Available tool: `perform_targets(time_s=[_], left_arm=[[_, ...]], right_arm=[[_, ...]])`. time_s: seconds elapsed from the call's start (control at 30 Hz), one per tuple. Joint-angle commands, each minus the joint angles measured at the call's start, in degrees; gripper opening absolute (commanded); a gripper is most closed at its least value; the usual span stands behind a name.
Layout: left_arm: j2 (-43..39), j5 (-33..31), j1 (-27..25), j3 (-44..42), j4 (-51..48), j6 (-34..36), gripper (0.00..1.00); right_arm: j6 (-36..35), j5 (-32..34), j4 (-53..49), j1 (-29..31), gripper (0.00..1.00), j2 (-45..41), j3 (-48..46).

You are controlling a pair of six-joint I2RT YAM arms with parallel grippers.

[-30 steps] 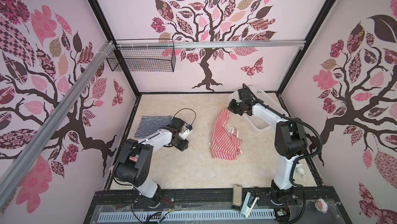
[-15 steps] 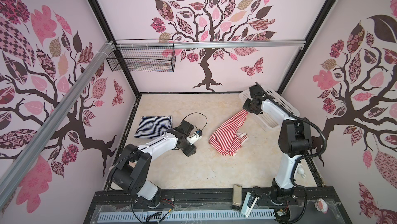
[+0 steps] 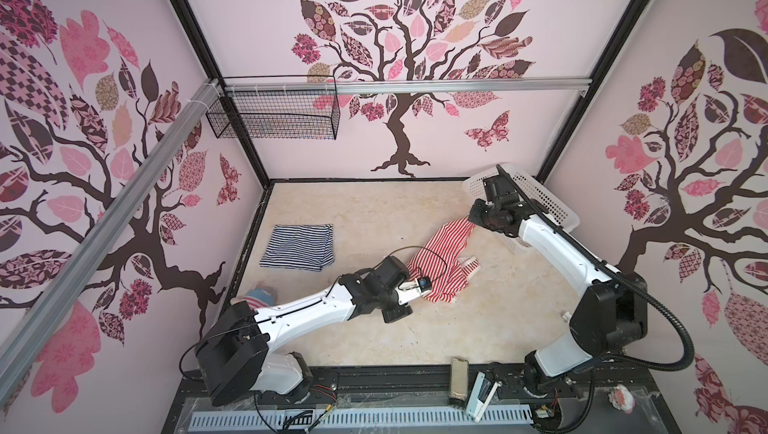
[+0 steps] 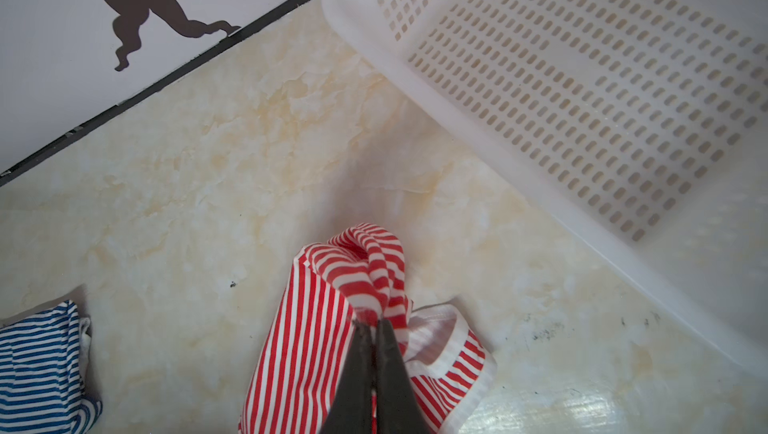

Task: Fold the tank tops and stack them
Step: 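Reach the left gripper to the red tank top and grasp its edge, then lift the red tank top high with both grippers, spreading it between them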

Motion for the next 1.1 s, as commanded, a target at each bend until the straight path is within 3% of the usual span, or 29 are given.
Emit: perform_targets(time_s=[0.0, 0.13, 0.3, 0.47, 0.7, 0.9, 1.07], left_arm=[[1.14, -7.69, -3.02, -1.26, 8.61, 3.22, 0.54], [3.86, -10.53, -6.66, -1.40, 13.60, 4.80, 0.56], [8.18, -13.59, -10.37, -2.33, 19.89, 7.69, 0.71], [10.76, -14.84, -12.45, -2.78, 23.53, 8.20, 0.72], [16.03, -23.68, -12.83, -2.97, 32.48, 8.22, 0.71], [19.13, -28.35, -12.83, -3.37, 37.72, 9.03, 0.67], [18.49, -31.19, -12.83, -4.04, 38.97, 9.18, 0.42]], right_arm=[[-0.39, 0.76, -0.22, -0.89, 0.00, -0.97, -1.73], [-0.14, -1.79, 0.90, -2.69, 0.00, -1.23, -3.98], [0.16, -3.73, 1.48, -4.23, 0.00, -1.40, -5.19], [0.38, -4.59, 1.95, -5.05, 0.00, -1.97, -6.14], [0.29, -5.09, 2.45, -5.40, 0.00, -3.07, -7.45], [0.37, -5.36, 2.60, -5.64, 0.00, -3.60, -8.05], [0.47, -5.40, 2.57, -5.66, 0.00, -3.95, -8.21]])
